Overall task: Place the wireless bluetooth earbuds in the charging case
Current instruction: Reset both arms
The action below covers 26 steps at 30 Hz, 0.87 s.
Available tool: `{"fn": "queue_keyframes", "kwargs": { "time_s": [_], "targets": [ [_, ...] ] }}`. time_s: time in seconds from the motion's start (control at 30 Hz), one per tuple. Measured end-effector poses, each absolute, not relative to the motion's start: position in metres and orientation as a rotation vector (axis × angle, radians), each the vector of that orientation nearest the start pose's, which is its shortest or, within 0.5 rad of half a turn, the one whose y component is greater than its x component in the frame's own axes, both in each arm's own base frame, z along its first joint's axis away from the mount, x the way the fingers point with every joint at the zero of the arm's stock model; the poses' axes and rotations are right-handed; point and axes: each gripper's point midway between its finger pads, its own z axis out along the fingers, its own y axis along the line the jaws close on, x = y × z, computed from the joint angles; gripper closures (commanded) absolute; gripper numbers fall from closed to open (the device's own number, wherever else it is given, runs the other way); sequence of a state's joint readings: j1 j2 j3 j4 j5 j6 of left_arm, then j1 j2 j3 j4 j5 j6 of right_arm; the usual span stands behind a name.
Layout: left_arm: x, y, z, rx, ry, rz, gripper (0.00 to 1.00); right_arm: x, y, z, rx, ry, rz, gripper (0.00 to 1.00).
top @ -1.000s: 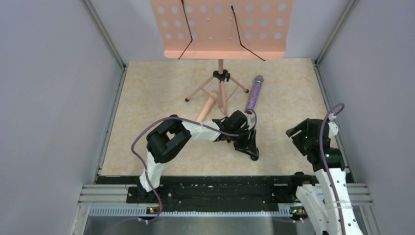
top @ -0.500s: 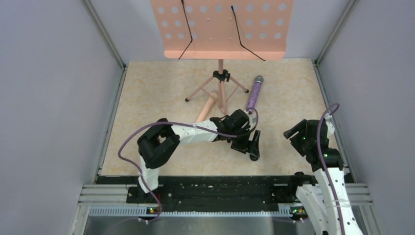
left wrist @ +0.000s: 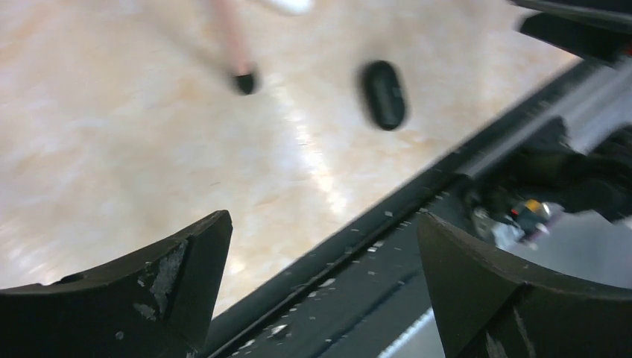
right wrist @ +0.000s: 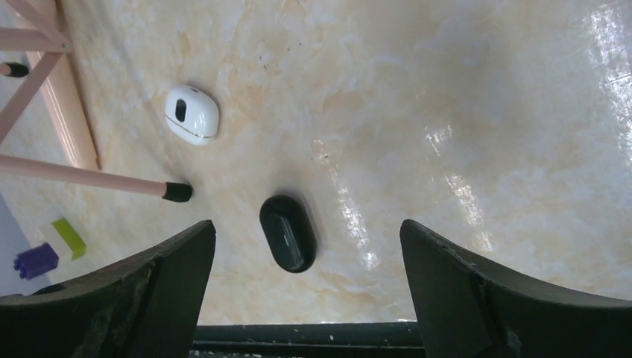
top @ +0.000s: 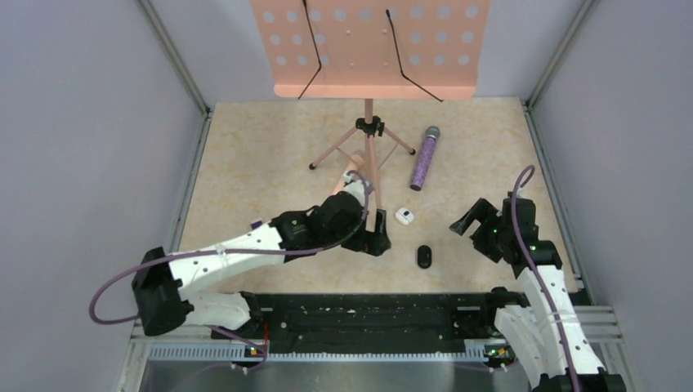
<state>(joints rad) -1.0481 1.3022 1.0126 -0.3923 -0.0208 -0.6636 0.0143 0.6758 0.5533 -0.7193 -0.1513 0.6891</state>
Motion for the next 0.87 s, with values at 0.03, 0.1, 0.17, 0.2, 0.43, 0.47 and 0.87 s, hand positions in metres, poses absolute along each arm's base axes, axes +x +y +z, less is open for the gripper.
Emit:
{"fn": "queue_keyframes", "kwargs": {
  "time_s": [0.03,0.1,0.17,0.2,0.43,0.47,0.87],
  "targets": [
    [0.172,-0.324,0.168,0.402,2.374,-0.806,0.01,0.202,0.057,0.104,0.754,2.348,0.507,0.01],
    [0.182,-0.292,0.157,0.284,2.389,-0.71,0.01,0.204,0.057,0.102,0.753,2.356,0.505,0.01],
    [0.196,-0.258,0.149,0.153,2.398,-0.627,0.01,0.206,0.055,0.1,0.769,2.358,0.488,0.01],
    [0.203,-0.241,0.148,0.084,2.392,-0.594,0.01,0.206,0.052,0.098,0.781,2.361,0.469,0.01],
    [0.229,-0.151,0.176,-0.239,2.214,-0.394,0.01,0.22,0.032,0.102,0.828,2.352,0.321,0.01],
    [0.231,-0.143,0.182,-0.257,2.19,-0.365,0.01,0.224,0.03,0.105,0.827,2.348,0.303,0.01],
    [0.255,-0.123,0.209,-0.265,2.139,-0.176,0.01,0.239,0.017,0.107,0.837,2.361,0.199,0.01]
  ]
}}
